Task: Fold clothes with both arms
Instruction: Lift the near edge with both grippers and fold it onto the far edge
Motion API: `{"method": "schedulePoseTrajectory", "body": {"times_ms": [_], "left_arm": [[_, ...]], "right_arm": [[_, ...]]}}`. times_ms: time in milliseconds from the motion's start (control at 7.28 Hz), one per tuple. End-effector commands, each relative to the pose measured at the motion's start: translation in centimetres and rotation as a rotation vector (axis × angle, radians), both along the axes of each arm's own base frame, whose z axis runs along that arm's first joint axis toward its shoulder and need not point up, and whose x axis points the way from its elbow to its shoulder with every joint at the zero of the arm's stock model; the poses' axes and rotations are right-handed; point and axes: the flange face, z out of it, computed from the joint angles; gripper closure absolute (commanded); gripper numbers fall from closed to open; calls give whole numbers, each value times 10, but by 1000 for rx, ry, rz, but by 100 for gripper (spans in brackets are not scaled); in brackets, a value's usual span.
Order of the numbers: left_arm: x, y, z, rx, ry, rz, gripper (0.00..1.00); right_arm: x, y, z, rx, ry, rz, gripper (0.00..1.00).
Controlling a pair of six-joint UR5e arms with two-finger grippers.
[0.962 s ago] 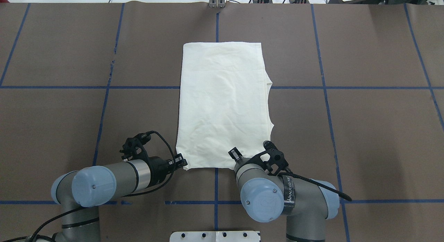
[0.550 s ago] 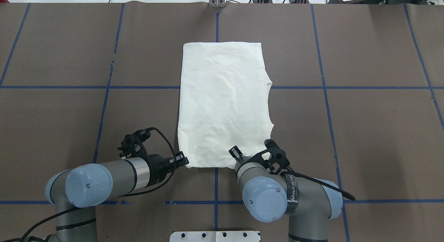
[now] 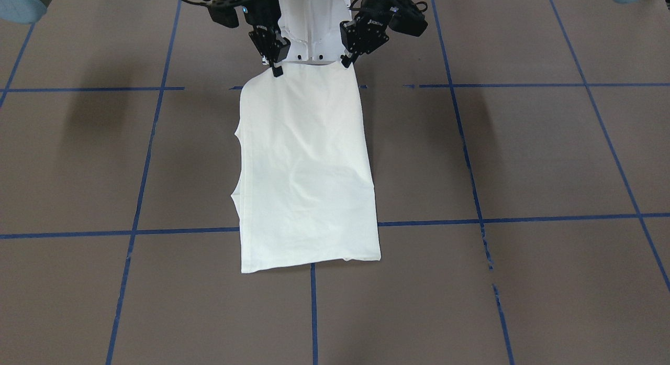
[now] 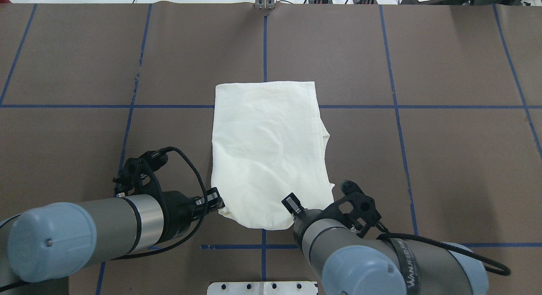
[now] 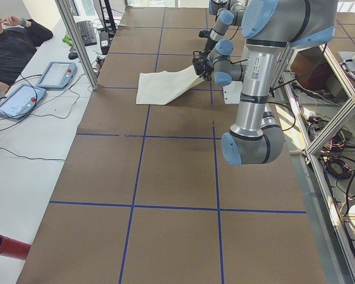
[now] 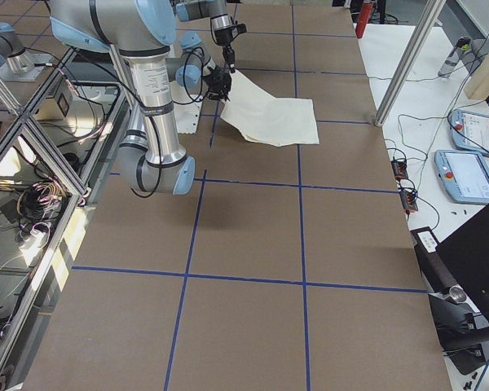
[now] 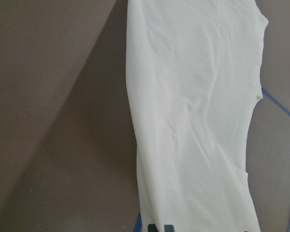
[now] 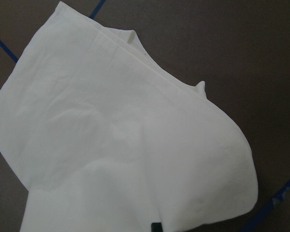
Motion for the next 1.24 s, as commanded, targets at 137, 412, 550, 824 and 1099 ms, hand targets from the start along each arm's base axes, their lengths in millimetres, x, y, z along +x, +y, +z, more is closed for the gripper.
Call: {"method": "schedulePoseTrajectory", "body": {"times_ms": [137, 412, 550, 824, 1099], "left_arm": [[-20, 14, -15, -21, -89, 77, 100], [2, -30, -11, 61, -159, 37, 100], [12, -60, -9, 91, -199, 9, 100], [16, -108, 3, 129, -274, -34, 100], [27, -158, 11, 127, -330, -85, 100]], "right_arm": [[19, 6, -13, 15, 31, -21, 100], [4, -54, -16, 44, 88, 51, 100], [4, -80, -22, 65, 100, 72, 100], [-20, -144, -5, 40, 123, 95, 100], [-51, -176, 9, 61, 131, 104, 100]]}}
